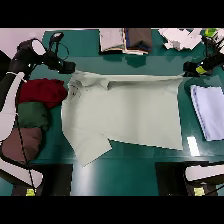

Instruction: Fold the shirts.

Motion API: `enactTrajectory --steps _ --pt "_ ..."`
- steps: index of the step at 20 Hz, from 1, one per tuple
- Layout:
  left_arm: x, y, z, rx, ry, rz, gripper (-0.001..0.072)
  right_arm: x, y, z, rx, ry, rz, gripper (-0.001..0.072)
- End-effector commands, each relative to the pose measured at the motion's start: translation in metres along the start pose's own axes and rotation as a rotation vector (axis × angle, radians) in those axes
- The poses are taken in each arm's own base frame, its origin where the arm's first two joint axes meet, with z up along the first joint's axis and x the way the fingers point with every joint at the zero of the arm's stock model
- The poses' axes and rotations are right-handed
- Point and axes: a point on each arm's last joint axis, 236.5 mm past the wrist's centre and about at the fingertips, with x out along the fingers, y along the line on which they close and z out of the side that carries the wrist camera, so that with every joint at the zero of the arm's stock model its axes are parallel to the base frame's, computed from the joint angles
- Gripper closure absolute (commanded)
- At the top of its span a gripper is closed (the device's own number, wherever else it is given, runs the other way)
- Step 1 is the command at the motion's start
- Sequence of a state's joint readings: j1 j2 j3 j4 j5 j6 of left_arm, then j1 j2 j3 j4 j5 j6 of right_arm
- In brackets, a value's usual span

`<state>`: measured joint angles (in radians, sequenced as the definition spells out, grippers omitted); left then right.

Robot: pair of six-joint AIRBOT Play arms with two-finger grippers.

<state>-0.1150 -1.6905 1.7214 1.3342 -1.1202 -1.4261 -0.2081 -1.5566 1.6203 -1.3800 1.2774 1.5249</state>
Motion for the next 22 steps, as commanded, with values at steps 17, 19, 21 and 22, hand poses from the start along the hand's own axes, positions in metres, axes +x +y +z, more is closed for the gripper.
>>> enactTrajectory --steps 17,19,21,22 --pt "0.011 0.010 -0.131 -0.051 0.409 0.032 0.0227 0.042 -0.004 -0.146 0.042 0.215 0.016 0.0300" --pt "-0.020 0.006 -0.117 -0.064 0.341 0.050 0.0226 0.024 -0.003 -0.139 0.037 0.165 0.014 0.0300" --pt "-0.053 0.002 -0.129 -0.098 0.331 0.072 0.0227 0.001 -0.002 -0.134 0.035 0.115 0.014 0.0300" --pt "-0.062 0.000 -0.145 -0.118 0.341 0.077 0.0227 -0.009 0.000 -0.132 0.028 0.089 0.014 0.0300"
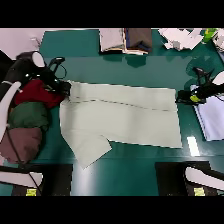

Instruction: Fold the shirts.

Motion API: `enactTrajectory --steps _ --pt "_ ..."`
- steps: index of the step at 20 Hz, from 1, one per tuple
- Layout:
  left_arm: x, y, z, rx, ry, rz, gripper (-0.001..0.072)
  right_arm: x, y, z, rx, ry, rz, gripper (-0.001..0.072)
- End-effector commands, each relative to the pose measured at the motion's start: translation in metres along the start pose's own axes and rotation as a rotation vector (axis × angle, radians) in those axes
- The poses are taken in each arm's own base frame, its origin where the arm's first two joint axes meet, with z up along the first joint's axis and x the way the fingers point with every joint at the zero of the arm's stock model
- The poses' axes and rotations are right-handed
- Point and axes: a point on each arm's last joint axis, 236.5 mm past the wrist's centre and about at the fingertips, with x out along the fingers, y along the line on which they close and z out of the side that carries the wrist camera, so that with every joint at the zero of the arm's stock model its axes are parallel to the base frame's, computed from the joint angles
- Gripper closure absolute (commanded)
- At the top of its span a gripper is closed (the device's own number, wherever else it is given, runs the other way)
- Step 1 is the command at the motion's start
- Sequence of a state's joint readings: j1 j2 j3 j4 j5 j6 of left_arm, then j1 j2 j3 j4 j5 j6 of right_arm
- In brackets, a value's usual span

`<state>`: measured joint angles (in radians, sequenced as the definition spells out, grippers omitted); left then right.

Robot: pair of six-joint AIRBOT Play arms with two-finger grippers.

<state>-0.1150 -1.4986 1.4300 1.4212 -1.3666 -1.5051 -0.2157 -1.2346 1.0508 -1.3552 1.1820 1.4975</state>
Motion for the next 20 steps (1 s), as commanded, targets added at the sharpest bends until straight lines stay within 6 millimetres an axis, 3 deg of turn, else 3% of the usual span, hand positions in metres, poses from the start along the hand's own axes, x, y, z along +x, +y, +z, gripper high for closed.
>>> enactTrajectory --steps 1,3,6,8,10,12,20 --pt "-0.022 -0.003 -0.051 -0.084 0.013 0.012 0.0226 -0.033 0.005 0.002 -0.013 -0.084 0.002 0.0300" --pt "-0.009 -0.006 -0.097 -0.138 0.054 -0.001 0.0226 -0.043 0.012 0.003 -0.030 -0.110 0.006 0.0300" --pt "0.017 -0.011 -0.167 -0.228 0.098 -0.025 0.0226 -0.041 0.022 0.000 -0.060 -0.099 0.014 0.0300" --pt "0.032 -0.015 -0.202 -0.278 0.124 -0.043 0.0226 -0.034 0.032 -0.003 -0.087 -0.078 0.023 0.0300" --pt "0.046 -0.022 -0.224 -0.317 0.151 -0.074 0.0227 -0.024 0.041 -0.007 -0.109 -0.042 0.029 0.0300" --pt "0.058 -0.028 -0.231 -0.342 0.156 -0.101 0.0227 -0.013 0.049 -0.012 -0.125 -0.007 0.034 0.0300" --pt "0.072 -0.055 -0.205 -0.415 0.029 -0.254 0.0227 -0.006 0.061 -0.016 -0.126 0.012 0.041 0.0300"
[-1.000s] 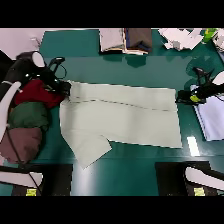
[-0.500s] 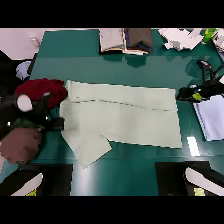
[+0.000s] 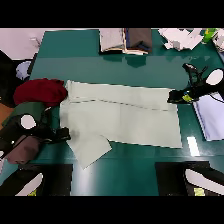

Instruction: Fold the shirts.

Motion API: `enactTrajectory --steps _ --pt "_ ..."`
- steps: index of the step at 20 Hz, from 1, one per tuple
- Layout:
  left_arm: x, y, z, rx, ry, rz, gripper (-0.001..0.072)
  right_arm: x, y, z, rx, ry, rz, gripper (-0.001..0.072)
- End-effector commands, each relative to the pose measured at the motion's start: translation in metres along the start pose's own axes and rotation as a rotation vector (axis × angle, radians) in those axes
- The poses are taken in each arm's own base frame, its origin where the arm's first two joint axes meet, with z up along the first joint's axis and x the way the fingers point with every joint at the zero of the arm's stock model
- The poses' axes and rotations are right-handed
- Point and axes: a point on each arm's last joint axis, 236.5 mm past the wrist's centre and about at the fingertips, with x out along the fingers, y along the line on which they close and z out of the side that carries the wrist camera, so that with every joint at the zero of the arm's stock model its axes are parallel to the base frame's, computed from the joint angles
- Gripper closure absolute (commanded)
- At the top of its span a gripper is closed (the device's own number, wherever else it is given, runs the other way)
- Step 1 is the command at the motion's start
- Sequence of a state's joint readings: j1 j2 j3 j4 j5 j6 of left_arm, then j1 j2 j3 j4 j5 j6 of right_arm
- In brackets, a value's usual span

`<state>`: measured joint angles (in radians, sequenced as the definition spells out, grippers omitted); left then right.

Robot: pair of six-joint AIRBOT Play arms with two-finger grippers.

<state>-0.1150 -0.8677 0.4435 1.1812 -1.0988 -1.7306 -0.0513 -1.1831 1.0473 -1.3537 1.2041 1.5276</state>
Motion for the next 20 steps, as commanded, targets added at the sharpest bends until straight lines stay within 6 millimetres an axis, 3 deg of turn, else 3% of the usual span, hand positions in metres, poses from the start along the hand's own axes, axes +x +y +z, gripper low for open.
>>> enactTrajectory --steps 1,3,4,7,9,12,13,14,17,20 --pt "0.006 -0.019 0.009 -0.004 -0.052 -0.096 0.0231 0.002 0.003 -0.001 0.010 0.004 0.002 0.0300" --pt "0.006 -0.019 0.008 0.034 -0.051 -0.097 0.0595 0.001 0.003 -0.002 0.010 0.008 0.002 0.0300" --pt "0.006 -0.019 0.005 0.055 -0.039 -0.097 0.0681 0.000 0.003 -0.004 0.009 0.015 0.002 0.0300" --pt "-0.006 -0.019 -0.004 0.121 0.018 -0.069 0.0685 -0.015 -0.009 -0.016 0.034 0.036 -0.013 0.0300" --pt "-0.016 -0.011 -0.002 0.171 0.028 -0.017 0.0685 -0.025 -0.029 -0.040 0.094 0.063 -0.034 0.0301" --pt "-0.024 -0.014 0.004 0.205 0.012 -0.010 0.0685 -0.023 -0.075 -0.116 0.201 0.200 -0.122 0.0281" --pt "-0.025 -0.015 0.007 0.206 0.002 -0.013 0.0685 -0.019 -0.081 -0.140 0.239 0.242 -0.117 0.0181" --pt "-0.025 -0.017 0.009 0.205 -0.005 -0.017 0.0685 -0.012 -0.085 -0.161 0.289 0.276 -0.112 0.0175" --pt "-0.025 -0.017 0.009 0.205 -0.007 -0.017 0.0685 0.007 -0.087 -0.203 0.362 0.348 -0.098 0.0180" --pt "-0.025 -0.017 0.009 0.205 -0.007 -0.017 0.0684 0.023 -0.071 -0.215 0.375 0.374 -0.046 0.0202"
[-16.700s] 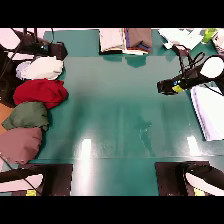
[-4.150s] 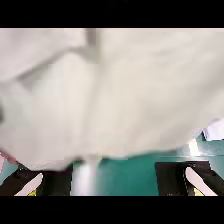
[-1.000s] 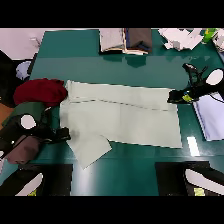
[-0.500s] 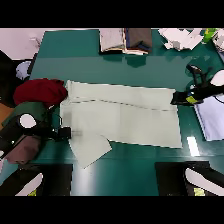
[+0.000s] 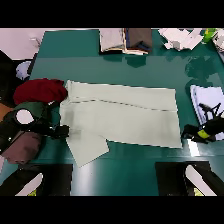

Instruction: Fold the shirts.

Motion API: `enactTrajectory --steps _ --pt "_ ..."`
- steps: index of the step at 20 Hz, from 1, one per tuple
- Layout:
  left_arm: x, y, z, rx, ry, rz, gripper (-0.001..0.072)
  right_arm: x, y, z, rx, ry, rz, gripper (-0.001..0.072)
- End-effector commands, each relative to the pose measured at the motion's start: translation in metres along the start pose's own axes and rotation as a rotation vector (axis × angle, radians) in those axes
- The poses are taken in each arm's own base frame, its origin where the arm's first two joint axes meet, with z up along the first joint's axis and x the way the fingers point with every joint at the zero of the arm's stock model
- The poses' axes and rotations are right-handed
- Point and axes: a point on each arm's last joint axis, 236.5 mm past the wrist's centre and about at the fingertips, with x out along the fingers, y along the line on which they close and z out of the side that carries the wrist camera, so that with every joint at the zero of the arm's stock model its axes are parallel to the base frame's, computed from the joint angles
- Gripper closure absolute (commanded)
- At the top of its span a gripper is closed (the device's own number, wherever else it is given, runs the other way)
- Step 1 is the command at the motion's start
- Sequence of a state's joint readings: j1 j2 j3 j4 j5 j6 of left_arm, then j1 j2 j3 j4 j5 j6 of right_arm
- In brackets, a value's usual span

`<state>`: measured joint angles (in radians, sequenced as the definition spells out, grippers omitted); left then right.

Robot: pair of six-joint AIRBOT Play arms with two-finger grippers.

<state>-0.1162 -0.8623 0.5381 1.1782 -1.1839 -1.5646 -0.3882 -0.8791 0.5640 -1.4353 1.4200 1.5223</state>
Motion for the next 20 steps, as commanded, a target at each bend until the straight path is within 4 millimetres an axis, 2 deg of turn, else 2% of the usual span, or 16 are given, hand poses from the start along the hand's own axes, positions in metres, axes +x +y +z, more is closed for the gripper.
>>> enactTrajectory --steps 1,5,7,8,9,11,12,13,16,18,20 --pt "-0.001 0.000 0.000 0.005 -0.001 0.003 0.0684 0.025 0.005 -0.019 0.032 0.045 0.027 0.0202" --pt "-0.001 0.000 0.000 0.004 0.000 0.002 0.0684 0.039 0.016 -0.022 -0.013 0.107 0.013 0.0202" --pt "-0.001 0.000 0.000 0.004 0.002 0.002 0.0684 0.048 0.031 -0.021 -0.048 0.125 0.037 0.0218" --pt "-0.001 0.000 0.000 0.004 0.002 0.002 0.0684 0.050 0.036 -0.019 -0.065 0.120 0.037 0.0273" --pt "-0.001 0.000 -0.001 0.005 0.003 0.003 0.0684 0.052 0.038 -0.018 -0.083 0.113 0.021 0.0289" --pt "-0.001 0.000 -0.001 0.017 0.007 0.003 0.0685 0.050 0.043 -0.017 -0.122 0.096 0.013 0.0531" --pt "-0.001 0.000 -0.004 0.032 0.019 0.003 0.0685 0.046 0.046 -0.014 -0.135 0.073 0.015 0.0628" --pt "-0.002 0.001 -0.009 0.034 0.042 0.006 0.0685 0.039 0.049 -0.010 -0.148 0.043 0.018 0.0695" --pt "-0.011 0.007 -0.018 0.062 0.067 0.044 0.0686 0.011 0.036 -0.003 -0.183 -0.009 -0.053 0.0697" --pt "-0.027 0.007 -0.020 0.079 0.010 0.059 0.0687 -0.011 0.022 -0.002 -0.200 -0.043 -0.120 0.0698" --pt "-0.038 0.002 -0.029 0.080 -0.005 0.051 0.0687 -0.024 0.015 -0.006 -0.186 -0.056 -0.137 0.0699"
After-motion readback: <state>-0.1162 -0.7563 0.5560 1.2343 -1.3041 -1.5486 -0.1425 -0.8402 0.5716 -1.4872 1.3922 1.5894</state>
